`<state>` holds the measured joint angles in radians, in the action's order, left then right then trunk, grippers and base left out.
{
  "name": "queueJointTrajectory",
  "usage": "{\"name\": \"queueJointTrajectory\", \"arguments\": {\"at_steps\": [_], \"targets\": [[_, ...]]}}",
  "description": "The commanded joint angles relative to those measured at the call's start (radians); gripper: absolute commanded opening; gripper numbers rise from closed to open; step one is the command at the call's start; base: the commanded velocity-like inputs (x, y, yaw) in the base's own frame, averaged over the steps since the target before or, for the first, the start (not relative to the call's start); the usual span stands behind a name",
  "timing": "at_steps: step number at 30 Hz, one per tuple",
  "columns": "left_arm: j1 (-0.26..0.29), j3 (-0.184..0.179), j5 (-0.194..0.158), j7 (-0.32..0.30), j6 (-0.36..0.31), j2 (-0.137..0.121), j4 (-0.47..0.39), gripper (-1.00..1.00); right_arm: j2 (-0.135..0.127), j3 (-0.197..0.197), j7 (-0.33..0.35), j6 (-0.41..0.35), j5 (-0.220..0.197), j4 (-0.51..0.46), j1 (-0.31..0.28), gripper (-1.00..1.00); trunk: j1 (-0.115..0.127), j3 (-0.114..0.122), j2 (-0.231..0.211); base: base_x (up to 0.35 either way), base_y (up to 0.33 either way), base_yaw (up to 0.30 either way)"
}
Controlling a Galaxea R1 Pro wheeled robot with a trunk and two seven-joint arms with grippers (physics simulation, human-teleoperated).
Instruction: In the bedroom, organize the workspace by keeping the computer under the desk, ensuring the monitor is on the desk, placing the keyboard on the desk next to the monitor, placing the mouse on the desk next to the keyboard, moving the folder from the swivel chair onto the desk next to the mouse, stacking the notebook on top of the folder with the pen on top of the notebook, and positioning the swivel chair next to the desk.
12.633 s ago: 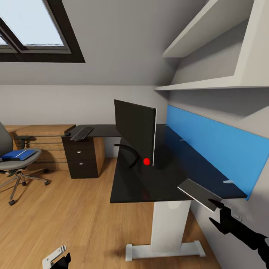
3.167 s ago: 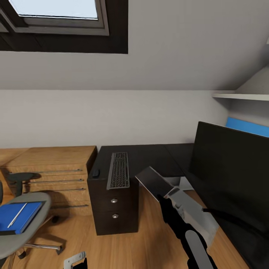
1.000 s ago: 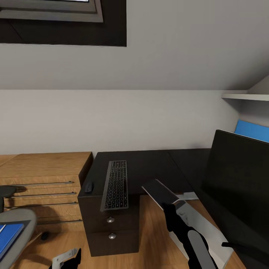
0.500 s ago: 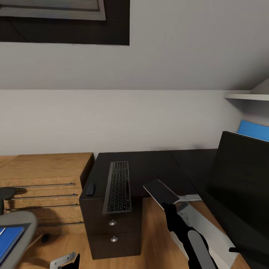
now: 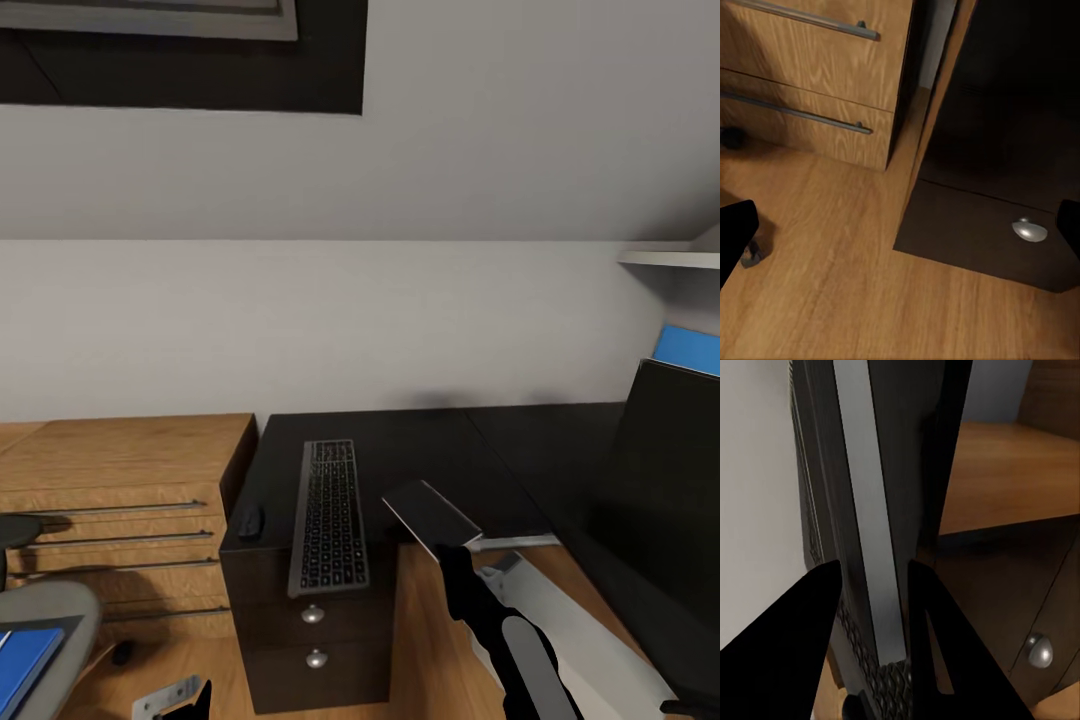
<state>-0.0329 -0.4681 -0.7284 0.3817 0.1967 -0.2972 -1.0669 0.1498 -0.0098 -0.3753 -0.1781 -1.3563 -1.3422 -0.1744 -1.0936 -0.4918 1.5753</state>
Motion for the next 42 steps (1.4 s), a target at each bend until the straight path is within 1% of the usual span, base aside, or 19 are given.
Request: {"name": "queueJointTrajectory", "arguments": {"at_steps": [1,10,19,42], "targets": [[0.000,-0.005,-0.010,0.005,0.007,-0.001,-0.001,1.00,0.001,-0.001,-0.007,-0.003,-0.005,-0.001,-0.001,-1.00,0.000,-0.001,0.001,0.111,0.079,0.000],[0.001,-0.004,-0.009,0.005,0.007,0.000,-0.001,1.00,0.001,-0.001,-0.007,-0.003,-0.006,0.001,-0.001,-1.00,0.000,-0.001,0.001,0.018,0.009,0.000],[0.001,-0.005,-0.009,0.005,0.009,0.000,-0.001,1.00,0.000,-0.001,-0.007,-0.003,-0.006,0.001,-0.001,-1.00,0.000,-0.001,0.001,0.149,0.001,0.000],[0.000,-0.005,-0.009,0.005,0.009,0.000,-0.001,1.00,-0.001,-0.001,-0.007,-0.003,-0.005,0.001,-0.001,-1.00,0.000,-0.001,0.001,0.003,0.000,0.000]]}}
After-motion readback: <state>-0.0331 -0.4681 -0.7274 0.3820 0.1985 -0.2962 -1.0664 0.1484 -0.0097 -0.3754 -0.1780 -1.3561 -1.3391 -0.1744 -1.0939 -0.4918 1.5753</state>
